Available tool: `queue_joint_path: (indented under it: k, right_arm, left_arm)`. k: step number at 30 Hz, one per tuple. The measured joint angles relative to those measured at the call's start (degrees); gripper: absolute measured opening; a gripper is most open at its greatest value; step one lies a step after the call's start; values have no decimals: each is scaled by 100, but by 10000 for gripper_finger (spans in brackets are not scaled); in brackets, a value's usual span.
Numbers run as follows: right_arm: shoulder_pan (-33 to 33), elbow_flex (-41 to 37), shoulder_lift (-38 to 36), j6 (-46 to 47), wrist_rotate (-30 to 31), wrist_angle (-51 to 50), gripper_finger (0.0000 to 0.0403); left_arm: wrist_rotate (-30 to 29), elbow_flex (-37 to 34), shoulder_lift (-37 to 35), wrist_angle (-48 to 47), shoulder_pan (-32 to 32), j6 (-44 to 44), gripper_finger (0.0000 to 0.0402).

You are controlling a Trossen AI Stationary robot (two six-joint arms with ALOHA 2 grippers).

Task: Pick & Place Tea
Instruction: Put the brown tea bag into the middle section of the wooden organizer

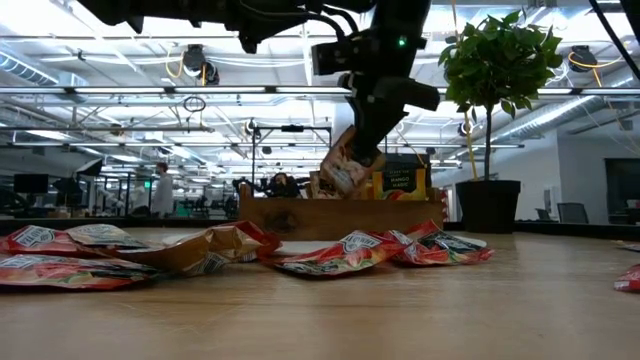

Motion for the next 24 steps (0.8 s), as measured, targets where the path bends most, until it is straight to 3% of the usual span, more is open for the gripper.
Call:
queue_joint_path:
  k: [8, 24]
  right_arm:
    - [-217, 0, -4, 1, -22, 56, 0]
    - [-278, -158, -4, -10, -729, 189, 0]
  left_arm:
    - [132, 0, -351, -76, -47, 1, 177]
    - [78, 0, -402, -194, -72, 3, 182]
